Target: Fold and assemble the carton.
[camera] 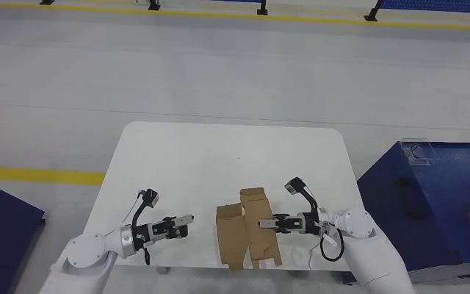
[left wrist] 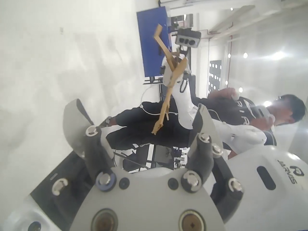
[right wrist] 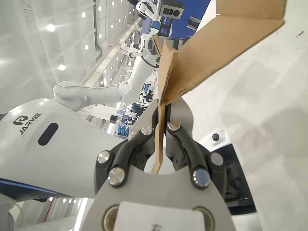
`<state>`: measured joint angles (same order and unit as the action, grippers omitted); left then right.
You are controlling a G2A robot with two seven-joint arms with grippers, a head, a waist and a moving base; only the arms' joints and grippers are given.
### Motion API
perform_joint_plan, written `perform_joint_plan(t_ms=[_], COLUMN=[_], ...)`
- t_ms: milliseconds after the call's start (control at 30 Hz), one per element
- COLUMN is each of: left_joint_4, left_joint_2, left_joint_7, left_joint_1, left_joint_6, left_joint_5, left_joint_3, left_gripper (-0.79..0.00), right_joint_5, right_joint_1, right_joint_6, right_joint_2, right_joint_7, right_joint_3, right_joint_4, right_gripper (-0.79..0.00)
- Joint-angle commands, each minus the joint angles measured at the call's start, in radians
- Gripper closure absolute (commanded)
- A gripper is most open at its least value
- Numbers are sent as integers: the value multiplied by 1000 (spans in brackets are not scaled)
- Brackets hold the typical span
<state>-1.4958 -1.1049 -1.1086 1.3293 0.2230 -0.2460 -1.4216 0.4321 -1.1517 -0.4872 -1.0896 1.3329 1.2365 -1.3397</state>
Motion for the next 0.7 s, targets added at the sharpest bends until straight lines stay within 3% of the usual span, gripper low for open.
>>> perform_joint_plan(t_ms=[0,67,167,400,667], left_joint_4=[27,50,54,54,54], left_joint_2=[2,3,3,3,3], left_joint_7=[12,26,31,31,31], left_joint_1=[-11,-19,-20,-20,-20], left_joint_6=[0,-1,-5,-5,-5], left_joint_5=[10,13,15,15,15], left_joint_3=[-4,-4,-4,-4,-4], left_gripper=[-785,-785,-785,-785,-785], right_joint_5=[0,0,-101,-228,-235], right_joint_1=[0,0,84,87,14], right_joint_6=[0,0,46,-95,-224], right_joint_2=[0,0,-20,-27,-28], right_joint_7=[0,0,-26,-240,-462], right_joint_3=[0,0,-106,-102,-52], right_joint_4=[0,0,-89,-242,-474], right_gripper=[0,0,0,0,0])
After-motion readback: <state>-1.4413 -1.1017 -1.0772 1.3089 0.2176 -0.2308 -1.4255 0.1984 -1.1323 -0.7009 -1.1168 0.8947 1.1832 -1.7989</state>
